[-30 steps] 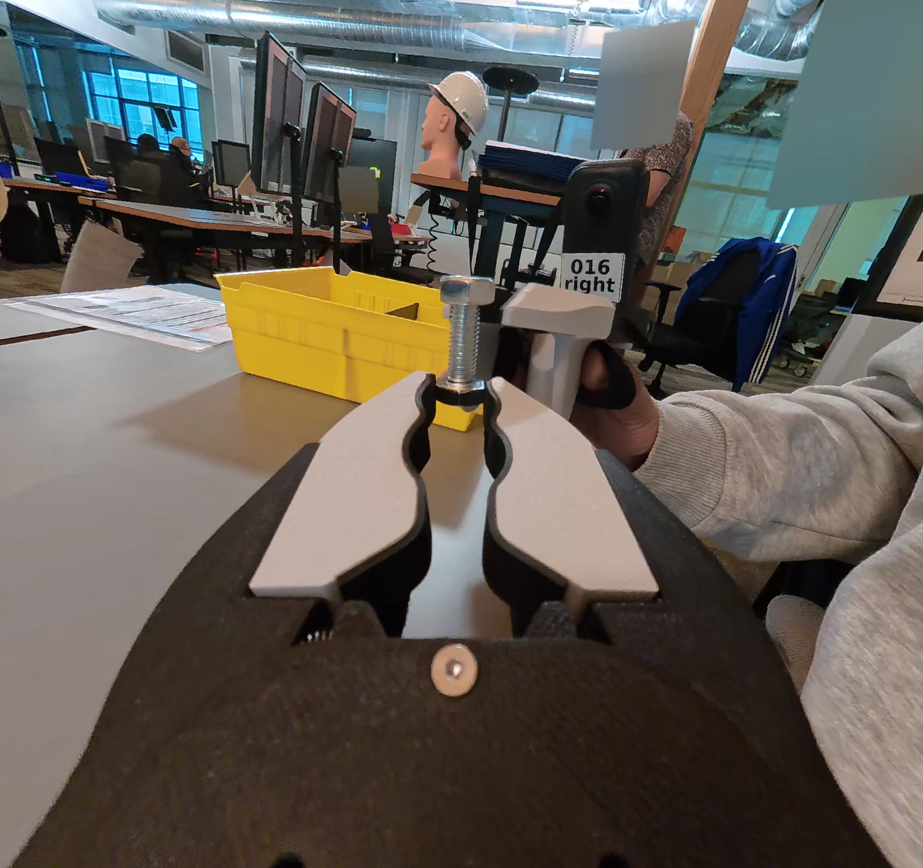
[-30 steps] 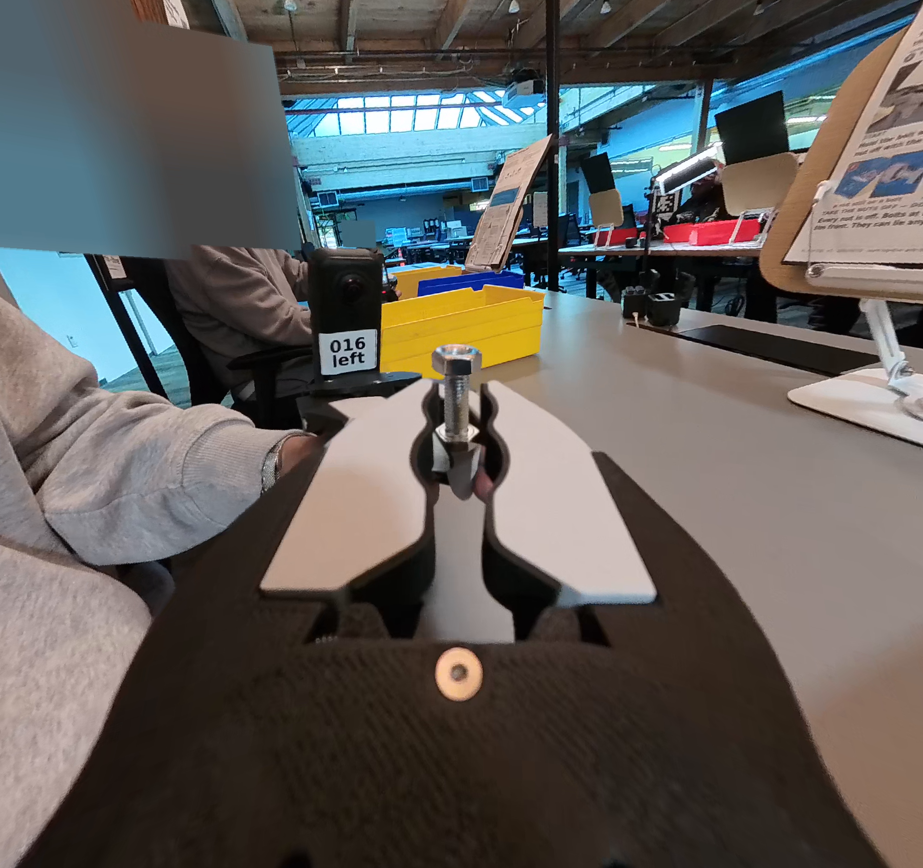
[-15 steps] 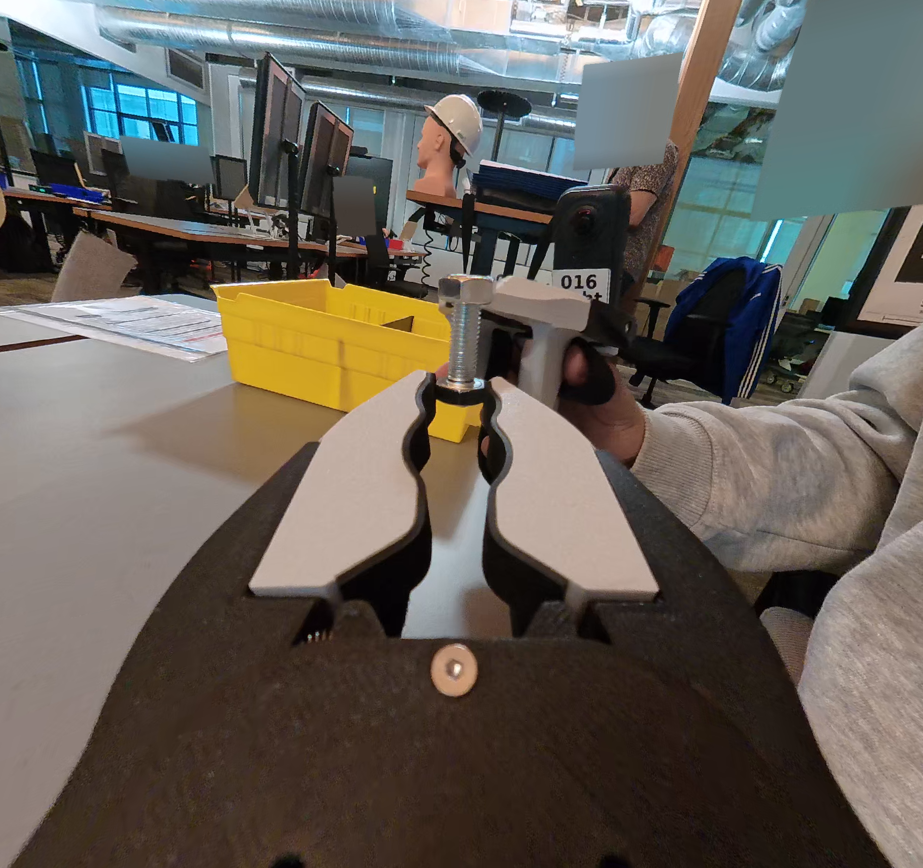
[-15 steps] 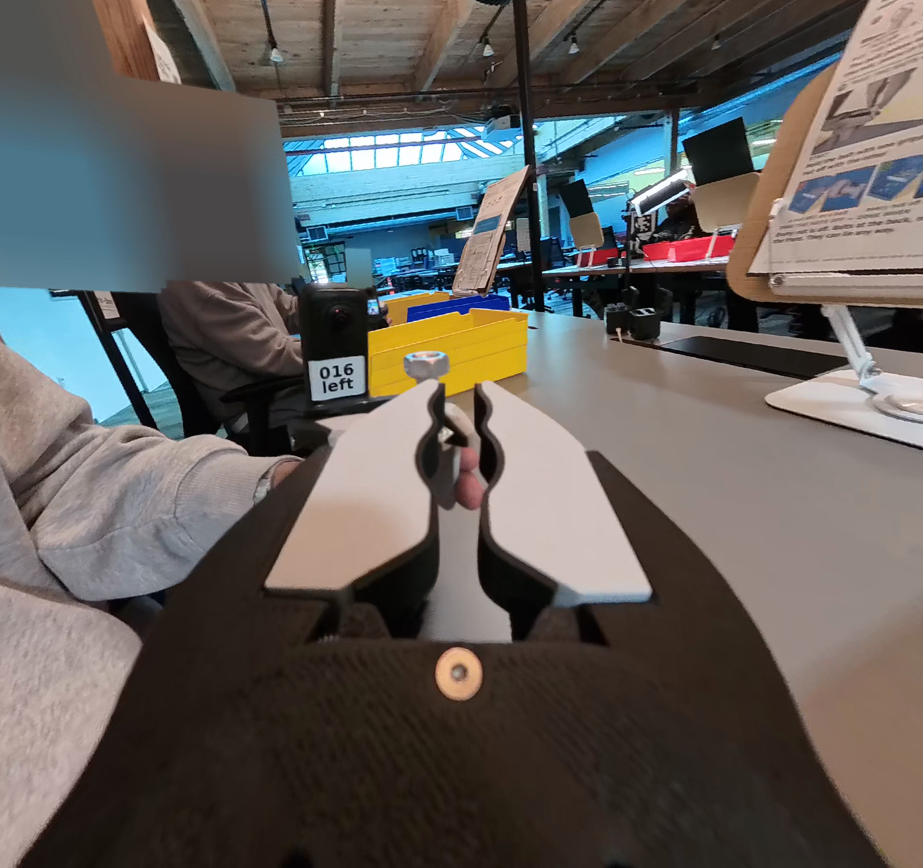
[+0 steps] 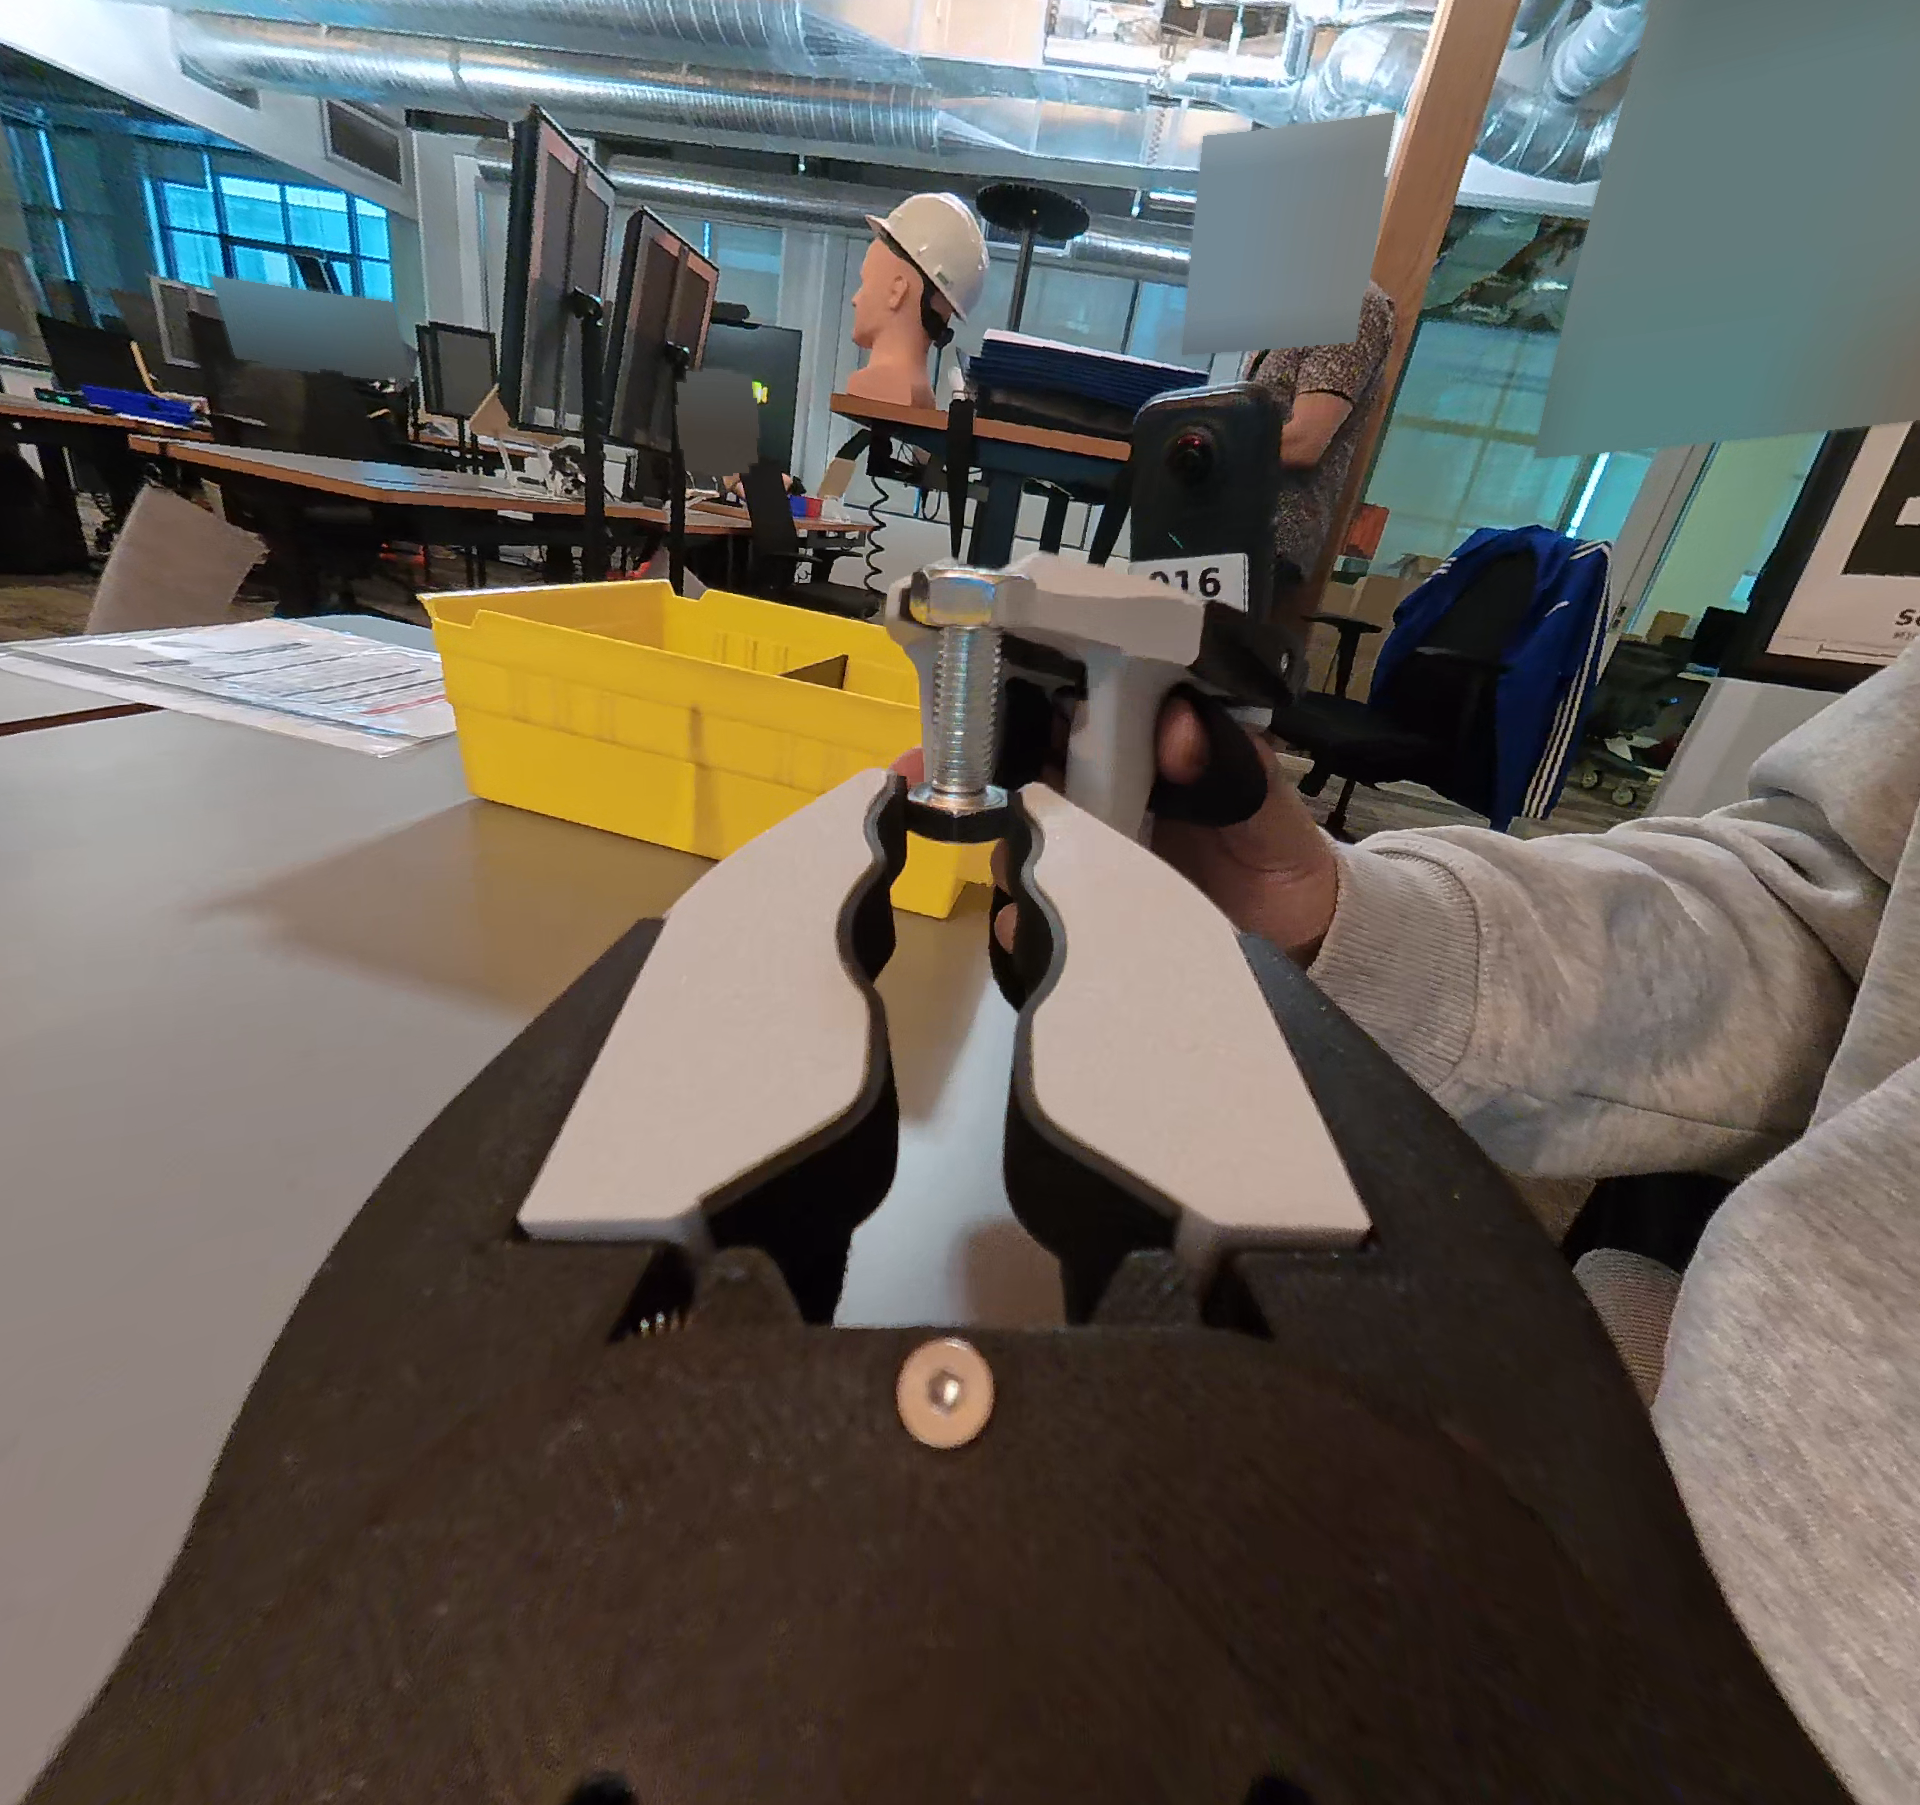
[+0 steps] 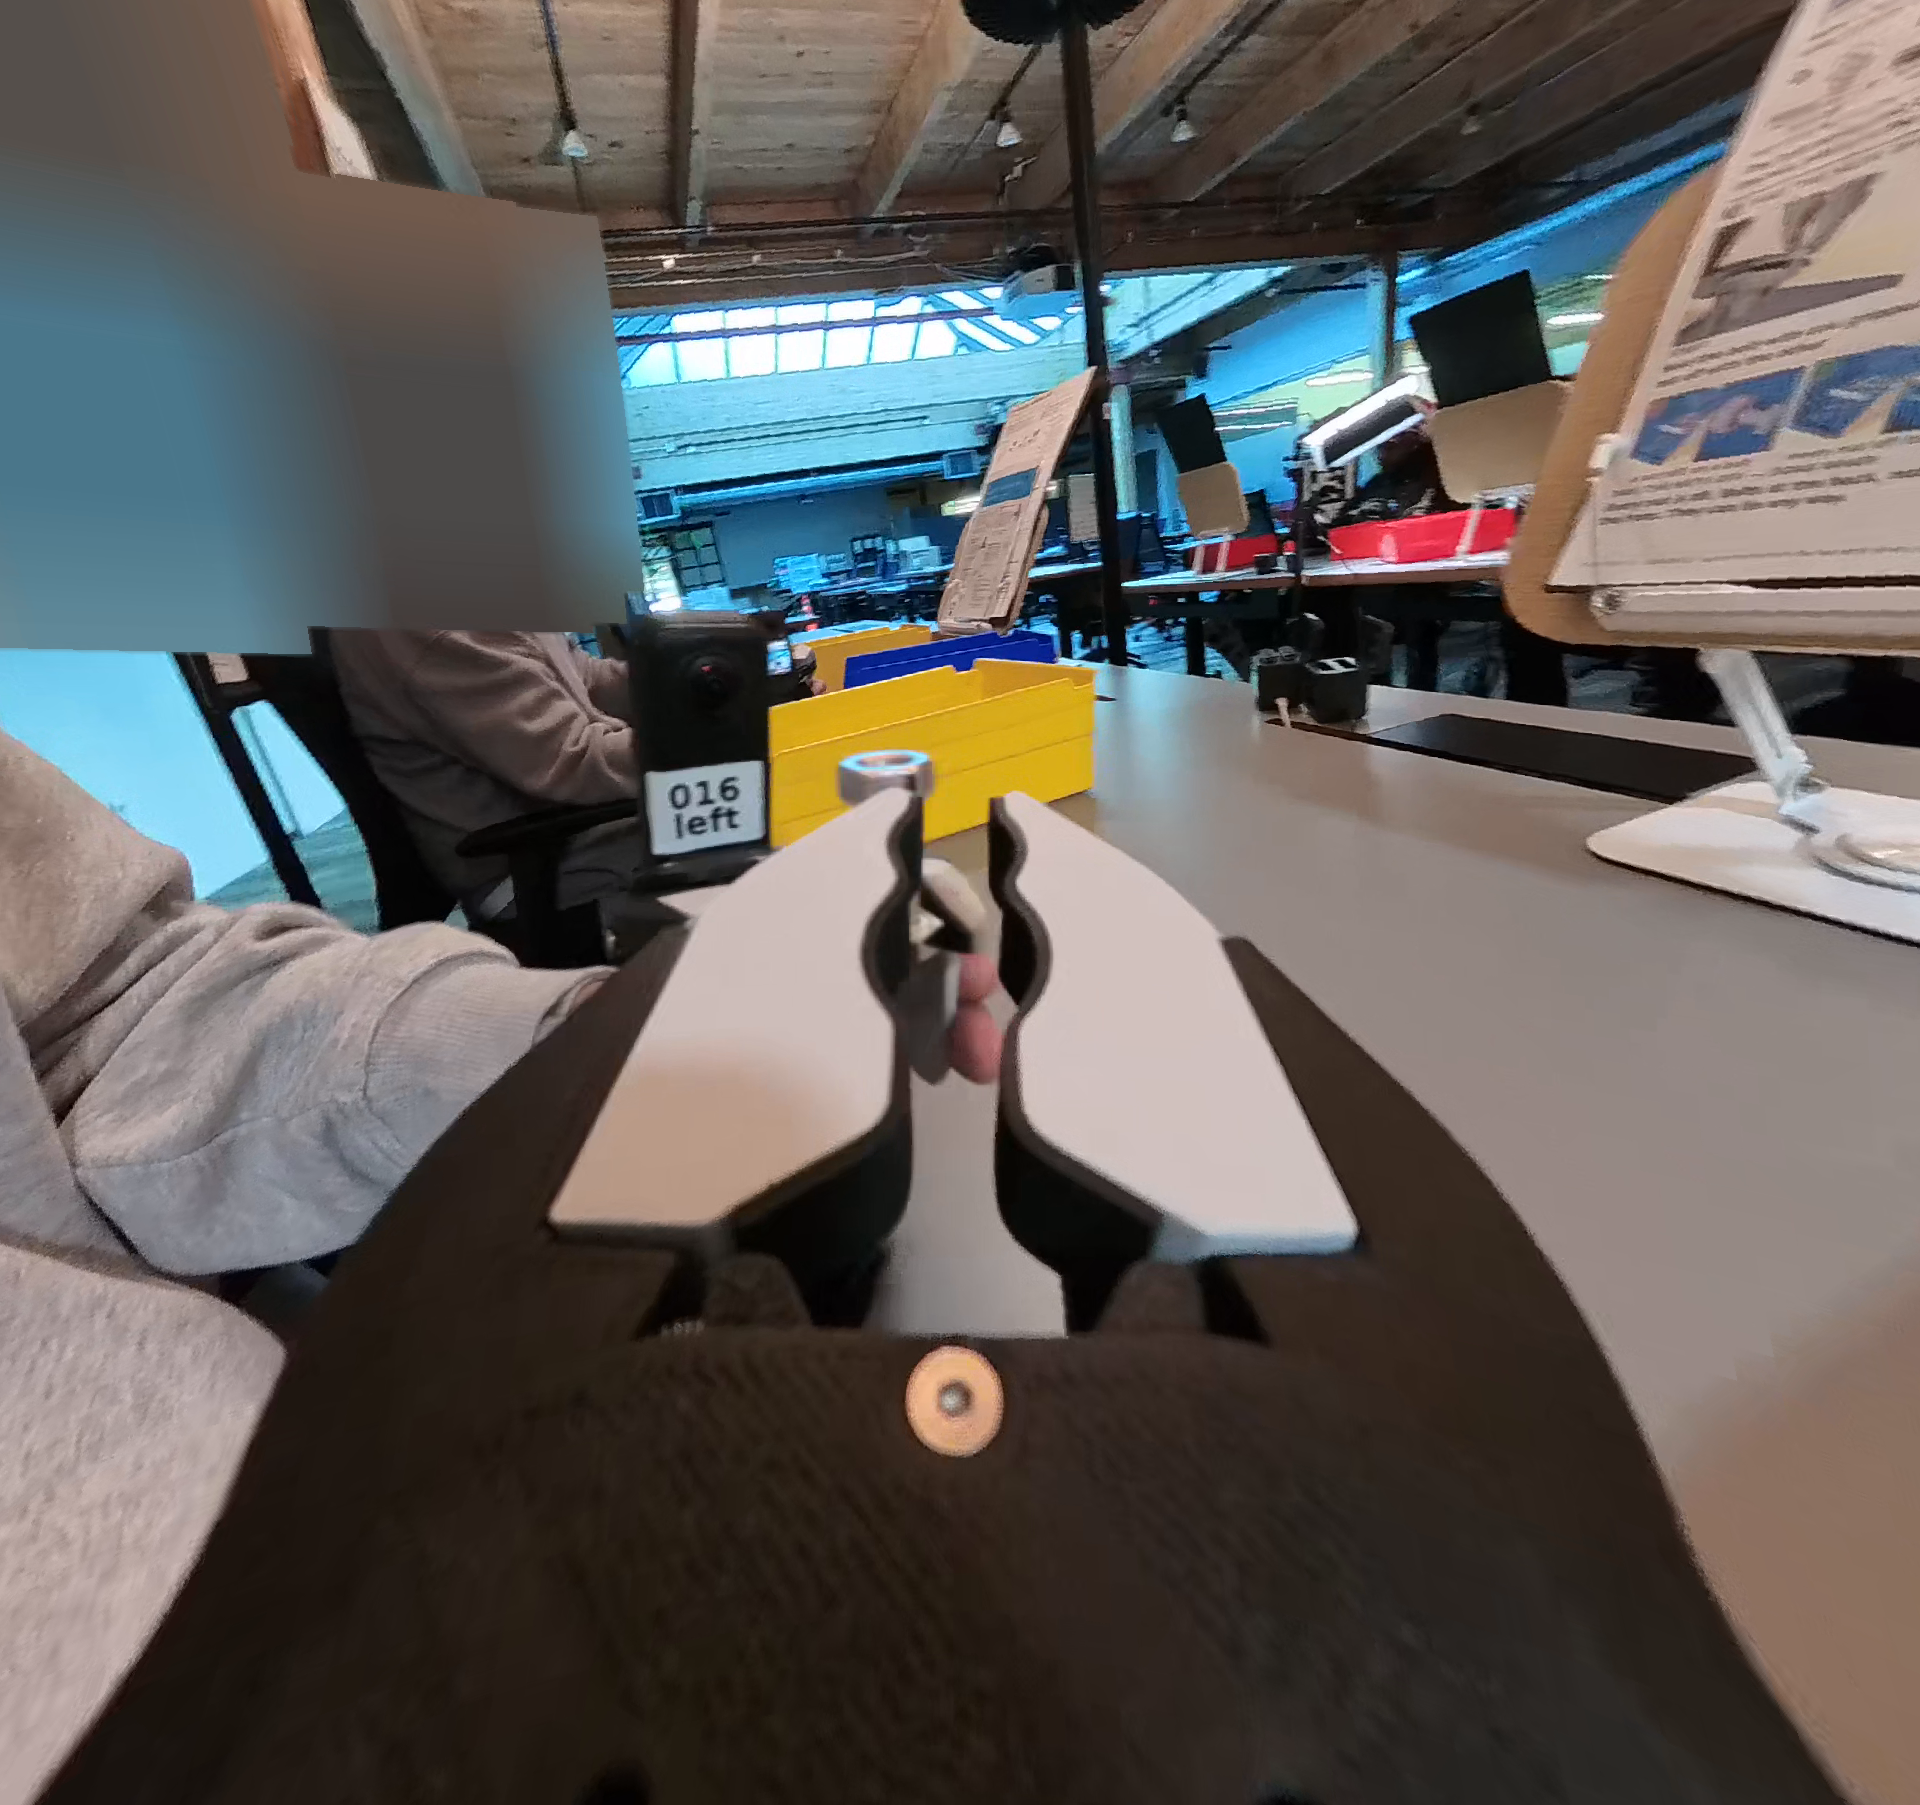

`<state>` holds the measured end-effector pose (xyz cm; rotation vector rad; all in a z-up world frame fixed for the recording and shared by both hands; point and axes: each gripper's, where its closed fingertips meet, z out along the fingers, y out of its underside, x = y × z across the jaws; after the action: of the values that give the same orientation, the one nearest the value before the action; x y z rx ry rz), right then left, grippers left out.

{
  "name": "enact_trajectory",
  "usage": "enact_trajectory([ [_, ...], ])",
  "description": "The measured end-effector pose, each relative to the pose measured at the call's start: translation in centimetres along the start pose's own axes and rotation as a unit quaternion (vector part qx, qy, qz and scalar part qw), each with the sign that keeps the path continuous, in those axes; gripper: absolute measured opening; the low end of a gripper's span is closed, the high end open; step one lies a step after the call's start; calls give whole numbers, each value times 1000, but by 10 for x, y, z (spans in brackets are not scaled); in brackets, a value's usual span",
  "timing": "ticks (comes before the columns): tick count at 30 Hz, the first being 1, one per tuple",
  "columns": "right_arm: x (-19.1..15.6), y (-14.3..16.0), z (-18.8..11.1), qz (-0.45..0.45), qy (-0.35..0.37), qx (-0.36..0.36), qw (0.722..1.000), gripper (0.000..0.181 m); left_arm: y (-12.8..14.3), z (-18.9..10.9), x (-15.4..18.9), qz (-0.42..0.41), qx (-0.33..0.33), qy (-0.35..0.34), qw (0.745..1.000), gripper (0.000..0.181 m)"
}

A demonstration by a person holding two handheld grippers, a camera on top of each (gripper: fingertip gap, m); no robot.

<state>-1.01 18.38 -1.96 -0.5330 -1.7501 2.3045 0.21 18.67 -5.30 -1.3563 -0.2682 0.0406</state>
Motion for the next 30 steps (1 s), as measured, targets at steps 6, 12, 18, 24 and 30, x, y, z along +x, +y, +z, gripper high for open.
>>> enact_trajectory([
  [6,-12,-6,1,28,-38,17,999,20,2,1,1,0,-4,3,1000,19],
  [12,4,2,-1,8,6,-6,1000,11,0,0,0,-3,0,3,1000,19],
  [18,-16,-2,3,0,-43,4,999,20,2,1,2,-2,-5,6,1000,19],
  [24,-1,2,2,9,-2,-7,1000,16,0,0,-1,-10,2,2,1000,19],
  [30,-14,-1,4,-2,-36,2,999,20,2,1,0,-11,-3,4,1000,19],
])
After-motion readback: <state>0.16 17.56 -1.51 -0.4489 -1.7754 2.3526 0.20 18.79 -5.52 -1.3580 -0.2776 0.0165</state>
